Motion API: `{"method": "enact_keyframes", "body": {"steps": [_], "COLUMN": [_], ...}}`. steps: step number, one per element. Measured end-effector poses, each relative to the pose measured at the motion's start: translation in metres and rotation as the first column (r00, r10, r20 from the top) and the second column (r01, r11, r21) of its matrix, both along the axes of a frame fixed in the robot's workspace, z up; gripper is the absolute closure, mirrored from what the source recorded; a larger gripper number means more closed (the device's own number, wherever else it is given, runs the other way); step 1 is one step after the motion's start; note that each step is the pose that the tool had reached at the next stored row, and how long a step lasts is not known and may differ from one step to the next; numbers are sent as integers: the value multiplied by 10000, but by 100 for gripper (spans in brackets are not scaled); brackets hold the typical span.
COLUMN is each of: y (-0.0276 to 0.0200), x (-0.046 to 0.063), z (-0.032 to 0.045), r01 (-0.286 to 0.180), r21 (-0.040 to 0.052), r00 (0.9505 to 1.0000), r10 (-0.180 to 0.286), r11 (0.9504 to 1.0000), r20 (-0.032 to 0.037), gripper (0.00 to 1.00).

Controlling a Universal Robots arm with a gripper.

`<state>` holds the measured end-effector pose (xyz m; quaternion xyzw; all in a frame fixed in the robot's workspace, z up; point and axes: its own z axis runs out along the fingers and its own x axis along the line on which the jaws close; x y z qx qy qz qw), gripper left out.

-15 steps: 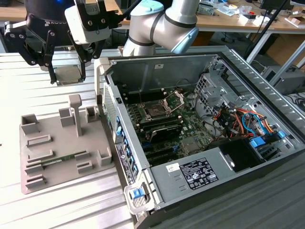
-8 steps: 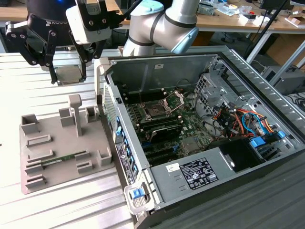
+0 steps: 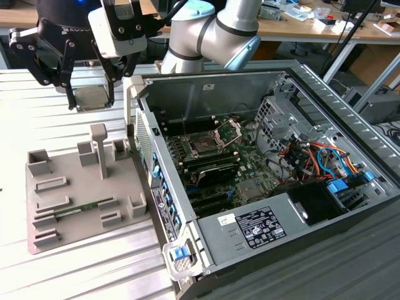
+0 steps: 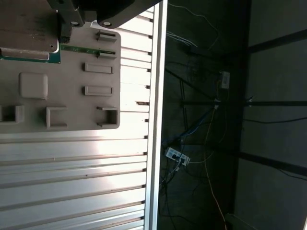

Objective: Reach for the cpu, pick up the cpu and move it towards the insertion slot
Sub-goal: 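Pick up the cpu and move it towards the insertion slot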

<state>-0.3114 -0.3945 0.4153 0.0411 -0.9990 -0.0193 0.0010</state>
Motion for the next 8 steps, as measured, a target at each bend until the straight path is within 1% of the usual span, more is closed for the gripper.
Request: {"method": "enact_keyframes", "body": {"steps": [8], "y": [0], "x": [13], "z": [0], "r01": [0], "r21": [0], "r00": [10000], "r10": [0], "r11": [10000], "r20": [0], "gripper": [45]}}
